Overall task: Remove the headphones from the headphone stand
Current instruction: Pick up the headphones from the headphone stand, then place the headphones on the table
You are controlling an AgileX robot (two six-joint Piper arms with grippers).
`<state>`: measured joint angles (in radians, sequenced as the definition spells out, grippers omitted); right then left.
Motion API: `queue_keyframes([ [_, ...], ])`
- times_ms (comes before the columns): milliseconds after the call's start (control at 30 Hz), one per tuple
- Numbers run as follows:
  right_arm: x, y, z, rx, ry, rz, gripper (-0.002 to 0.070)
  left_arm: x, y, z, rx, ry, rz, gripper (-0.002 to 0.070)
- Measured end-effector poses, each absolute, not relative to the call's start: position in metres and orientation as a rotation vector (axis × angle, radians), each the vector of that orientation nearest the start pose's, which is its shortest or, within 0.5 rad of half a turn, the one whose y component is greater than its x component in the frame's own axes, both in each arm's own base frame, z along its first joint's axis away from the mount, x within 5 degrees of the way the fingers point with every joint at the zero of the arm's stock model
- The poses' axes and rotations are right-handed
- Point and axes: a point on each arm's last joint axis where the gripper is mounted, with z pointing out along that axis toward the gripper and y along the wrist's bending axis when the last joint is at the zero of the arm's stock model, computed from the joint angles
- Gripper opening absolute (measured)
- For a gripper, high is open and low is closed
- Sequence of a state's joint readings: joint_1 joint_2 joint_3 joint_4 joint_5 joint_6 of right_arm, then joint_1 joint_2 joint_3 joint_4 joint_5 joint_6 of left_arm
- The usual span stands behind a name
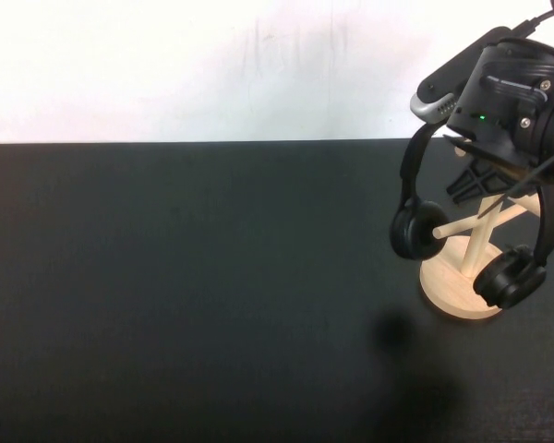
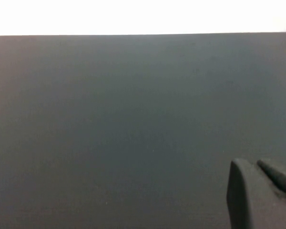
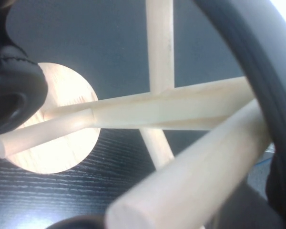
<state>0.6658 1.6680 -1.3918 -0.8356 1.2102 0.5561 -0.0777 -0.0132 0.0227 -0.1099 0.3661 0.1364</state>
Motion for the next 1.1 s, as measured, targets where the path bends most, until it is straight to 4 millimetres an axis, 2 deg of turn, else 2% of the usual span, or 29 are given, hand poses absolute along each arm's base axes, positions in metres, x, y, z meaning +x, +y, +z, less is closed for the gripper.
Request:
queue_keyframes([
  [33, 0.303, 0.158, 0.314, -0.423, 2.41, -0.728, 0.0117, 0.052, -0.008, 0.174, 0.131, 1.853, -0.067, -0.0003],
  [67, 0.302, 0.157, 0.316, -0.419, 2.412, -0.72, 0.0151, 0.052, -0.008, 0.174, 0.131, 1.853, -0.067, -0.0003],
  [100, 0.301, 0.157, 0.318, -0.413, 2.41, -0.712, 0.0149, 0.052, -0.008, 0.174, 0.131, 1.853, -0.067, -0.0003],
  [133, 0.299, 0.155, 0.321, -0.406, 2.406, -0.703, 0.0117, 0.052, -0.008, 0.174, 0.131, 1.853, -0.067, -0.0003],
  [167, 0.297, 0.154, 0.325, -0.399, 2.404, -0.691, 0.0148, 0.052, -0.008, 0.174, 0.131, 1.853, -0.067, -0.0003],
  [200, 0.295, 0.153, 0.328, -0.389, 2.399, -0.683, 0.0147, 0.052, -0.008, 0.174, 0.131, 1.853, -0.067, -0.0003],
  [233, 0.293, 0.152, 0.331, -0.38, 2.398, -0.673, 0.0117, 0.052, -0.008, 0.174, 0.131, 1.853, -0.067, -0.0003],
  [267, 0.291, 0.15, 0.335, -0.37, 2.396, -0.661, 0.0144, 0.052, -0.008, 0.174, 0.131, 1.853, -0.067, -0.0003],
  [333, 0.287, 0.148, 0.34, -0.355, 2.397, -0.636, 0.0117, 0.052, -0.008, 0.174, 0.131, 1.853, -0.067, -0.0003],
  [367, 0.285, 0.147, 0.343, -0.347, 2.397, -0.621, 0.0139, 0.052, -0.008, 0.174, 0.131, 1.853, -0.067, -0.0003],
  [433, 0.281, 0.145, 0.348, -0.332, 2.402, -0.59, 0.0117, 0.052, -0.008, 0.174, 0.131, 1.853, -0.067, -0.0003],
  [500, 0.276, 0.143, 0.353, -0.315, 2.41, -0.556, 0.0135, 0.052, -0.008, 0.174, 0.131, 1.853, -0.067, -0.0003],
  [533, 0.273, 0.142, 0.355, -0.308, 2.415, -0.535, 0.0117, 0.052, -0.008, 0.174, 0.131, 1.853, -0.067, -0.0003],
  [567, 0.27, 0.141, 0.359, -0.301, 2.419, -0.511, 0.0134, 0.052, -0.008, 0.174, 0.131, 1.853, -0.067, -0.0003],
  [967, 0.229, 0.123, 0.395, -0.239, 2.431, -0.252, 0.0134, 0.052, -0.008, 0.174, 0.131, 1.853, -0.067, -0.0003],
  [1033, 0.224, 0.122, 0.399, -0.244, 2.442, -0.208, 0.0117, 0.052, -0.008, 0.174, 0.131, 1.853, -0.067, -0.0003],
  [1100, 0.221, 0.125, 0.402, -0.266, 2.459, -0.159, 0.0134, 0.052, -0.008, 0.174, 0.131, 1.853, -0.067, -0.0003],
])
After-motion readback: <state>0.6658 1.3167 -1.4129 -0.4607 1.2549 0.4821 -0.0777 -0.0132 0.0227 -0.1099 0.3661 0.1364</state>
